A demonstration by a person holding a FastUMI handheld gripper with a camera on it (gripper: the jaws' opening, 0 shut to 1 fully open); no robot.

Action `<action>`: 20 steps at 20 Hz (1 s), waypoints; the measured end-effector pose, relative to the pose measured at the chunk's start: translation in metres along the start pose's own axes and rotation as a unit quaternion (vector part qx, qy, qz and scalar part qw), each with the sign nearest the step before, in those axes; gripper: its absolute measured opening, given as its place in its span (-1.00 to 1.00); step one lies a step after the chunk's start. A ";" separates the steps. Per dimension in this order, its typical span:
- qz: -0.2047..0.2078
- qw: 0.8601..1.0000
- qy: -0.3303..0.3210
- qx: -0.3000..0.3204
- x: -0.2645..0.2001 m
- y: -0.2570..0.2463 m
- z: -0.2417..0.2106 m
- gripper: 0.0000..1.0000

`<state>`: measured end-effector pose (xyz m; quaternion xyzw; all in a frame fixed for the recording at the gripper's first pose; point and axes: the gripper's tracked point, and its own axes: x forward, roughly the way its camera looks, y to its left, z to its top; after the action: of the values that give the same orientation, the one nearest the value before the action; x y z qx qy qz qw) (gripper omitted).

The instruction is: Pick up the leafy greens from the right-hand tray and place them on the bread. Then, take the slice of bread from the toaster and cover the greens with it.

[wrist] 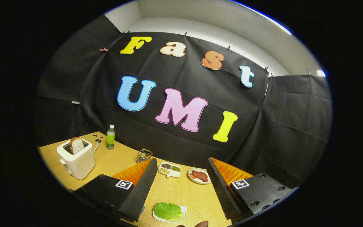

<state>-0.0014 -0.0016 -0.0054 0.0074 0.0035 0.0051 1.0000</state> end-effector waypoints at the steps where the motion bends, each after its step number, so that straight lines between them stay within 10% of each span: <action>1: 0.001 1.000 0.000 0.001 0.000 0.000 0.000 0.95; 10: 0.081 0.996 0.018 -0.031 0.011 -0.002 -0.027 0.95; 20: 0.232 0.955 0.151 -0.108 0.030 -0.006 -0.178 0.92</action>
<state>0.0273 -0.0044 -0.1838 -0.1004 0.1518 0.2383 0.9540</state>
